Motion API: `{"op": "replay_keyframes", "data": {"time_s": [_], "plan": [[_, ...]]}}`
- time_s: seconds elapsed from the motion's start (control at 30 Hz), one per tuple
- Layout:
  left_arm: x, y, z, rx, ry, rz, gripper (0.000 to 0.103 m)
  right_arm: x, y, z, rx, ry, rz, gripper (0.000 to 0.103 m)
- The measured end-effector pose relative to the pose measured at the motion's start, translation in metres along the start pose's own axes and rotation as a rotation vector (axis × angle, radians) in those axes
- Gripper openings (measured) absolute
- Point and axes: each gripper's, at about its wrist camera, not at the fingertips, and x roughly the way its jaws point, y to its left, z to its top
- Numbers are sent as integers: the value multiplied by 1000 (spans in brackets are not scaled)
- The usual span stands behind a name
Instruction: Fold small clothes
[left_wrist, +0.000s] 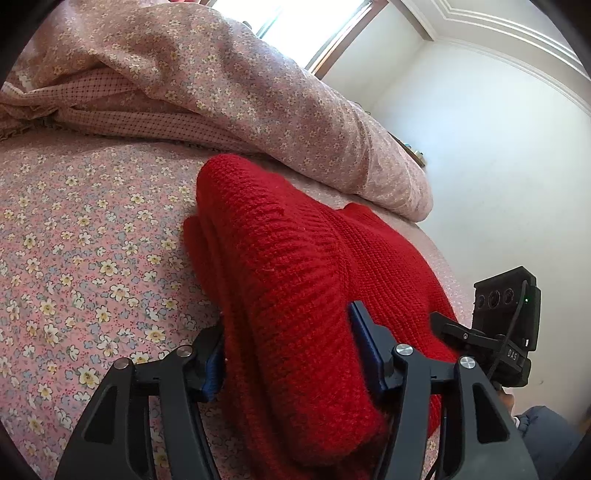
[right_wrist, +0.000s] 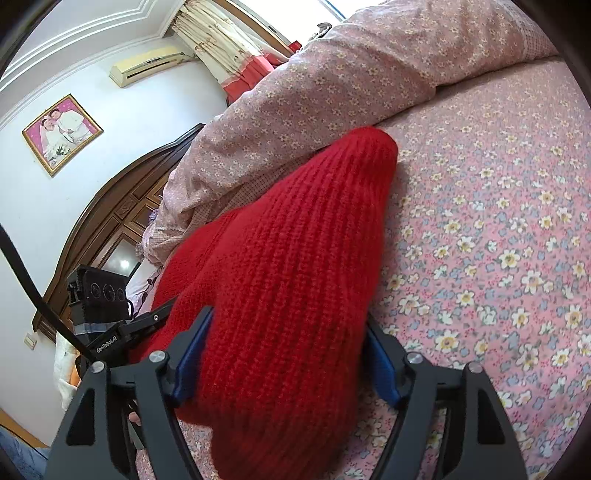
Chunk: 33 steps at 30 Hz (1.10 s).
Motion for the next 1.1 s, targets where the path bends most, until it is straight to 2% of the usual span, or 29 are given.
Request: {"op": "replay_keyframes", "data": {"time_s": [1.0,1.03,1.07,1.1], "plan": [[4,-1,-1,-2,-1,19,59,2,0,0,3,2,-2,81],[4,0,-1,-5,0,30,64,2,0,0,4,3,-1,82],[5,1,-1,-10,0,50,76,2,1,1,6,5,0,83],[5,3,-1,-20,-3,80,83,3,1,1,9,7,3,84]]}}
